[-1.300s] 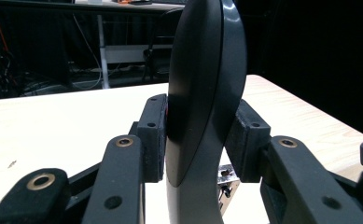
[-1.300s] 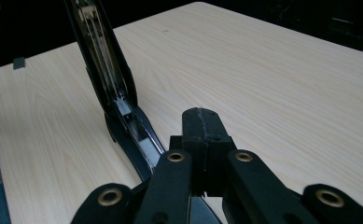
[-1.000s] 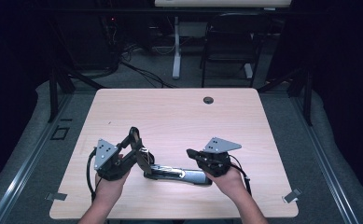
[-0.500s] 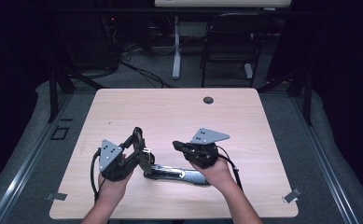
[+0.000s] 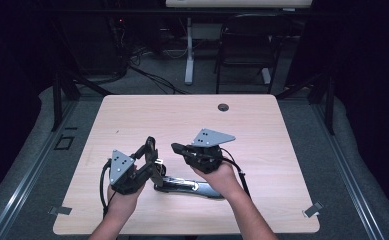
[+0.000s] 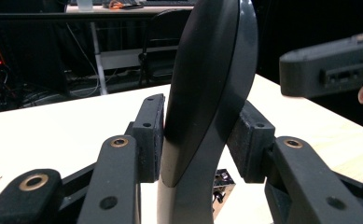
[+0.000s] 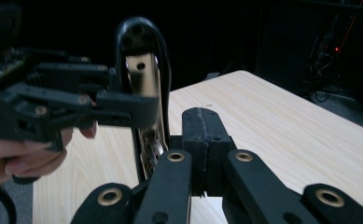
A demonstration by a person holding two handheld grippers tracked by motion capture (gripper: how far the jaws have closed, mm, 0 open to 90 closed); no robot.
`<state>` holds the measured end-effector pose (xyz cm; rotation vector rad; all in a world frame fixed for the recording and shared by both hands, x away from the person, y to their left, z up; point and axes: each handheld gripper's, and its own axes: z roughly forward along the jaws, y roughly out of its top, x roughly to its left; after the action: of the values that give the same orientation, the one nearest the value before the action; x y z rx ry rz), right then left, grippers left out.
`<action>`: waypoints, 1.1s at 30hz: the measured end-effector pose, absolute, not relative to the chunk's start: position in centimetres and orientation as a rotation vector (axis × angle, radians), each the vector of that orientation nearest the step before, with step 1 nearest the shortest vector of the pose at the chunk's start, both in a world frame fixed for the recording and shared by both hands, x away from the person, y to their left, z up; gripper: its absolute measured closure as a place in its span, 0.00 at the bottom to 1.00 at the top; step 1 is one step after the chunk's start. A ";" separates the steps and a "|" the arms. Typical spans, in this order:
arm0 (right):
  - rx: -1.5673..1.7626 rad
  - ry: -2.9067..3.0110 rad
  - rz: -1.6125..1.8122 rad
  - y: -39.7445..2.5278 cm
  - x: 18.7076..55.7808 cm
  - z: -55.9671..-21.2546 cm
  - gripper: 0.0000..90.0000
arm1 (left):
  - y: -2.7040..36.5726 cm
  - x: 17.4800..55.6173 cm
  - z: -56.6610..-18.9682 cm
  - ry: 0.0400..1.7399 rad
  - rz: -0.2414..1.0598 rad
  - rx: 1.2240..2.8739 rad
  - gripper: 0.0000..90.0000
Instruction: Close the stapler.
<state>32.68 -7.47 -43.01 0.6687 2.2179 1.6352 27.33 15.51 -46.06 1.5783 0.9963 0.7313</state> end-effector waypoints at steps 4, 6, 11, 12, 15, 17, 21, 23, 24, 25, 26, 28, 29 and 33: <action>0.646 2.218 1.635 -7.0 32.7 -42.4 1.00 | 15.2 27.3 -46.1 0.989 0.737 1.586 0.66; 0.636 2.219 1.638 -6.7 32.7 -42.2 1.00 | 15.1 27.2 -46.1 0.988 0.739 1.589 0.65; 0.618 2.218 1.637 -6.3 32.8 -41.9 1.00 | 15.0 27.2 -46.1 0.983 0.741 1.593 0.65; 0.617 2.218 1.641 -6.3 32.8 -41.8 1.00 | 14.9 27.2 -46.1 0.980 0.742 1.591 0.65; 0.607 2.216 1.645 -6.0 32.7 -41.6 1.00 | 14.8 27.2 -46.1 0.977 0.743 1.591 0.65; 0.602 2.216 1.653 -5.8 32.7 -41.5 1.00 | 14.7 27.2 -46.2 0.975 0.745 1.594 0.65; 0.591 2.225 1.653 -5.6 32.6 -41.4 1.00 | 14.7 27.2 -46.2 0.973 0.744 1.595 0.65; 0.591 2.224 1.661 -5.4 32.6 -41.4 1.00 | 14.6 27.2 -46.2 0.970 0.742 1.595 0.64; 0.585 2.228 1.654 -5.4 32.6 -41.4 1.00 | 14.6 27.2 -46.2 0.968 0.742 1.595 0.64; 0.586 2.231 1.651 -5.4 32.6 -41.4 1.00 | 14.6 27.2 -46.2 0.968 0.740 1.596 0.64; 0.587 2.231 1.656 -5.3 32.6 -41.4 1.00 | 14.6 27.2 -46.2 0.967 0.740 1.598 0.64; 0.583 2.232 1.660 -5.2 32.6 -41.4 1.00 | 14.5 27.1 -46.2 0.961 0.739 1.602 0.64; 0.582 2.231 1.661 -5.2 32.6 -41.4 1.00 | 14.5 27.1 -46.2 0.954 0.741 1.603 0.64; 0.585 2.232 1.665 -5.1 32.6 -41.4 1.00 | 14.3 27.1 -46.2 0.948 0.740 1.613 0.63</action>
<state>32.56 -5.13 -41.42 0.5845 2.2318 1.6649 27.06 14.35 -46.23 1.6125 0.9476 0.7400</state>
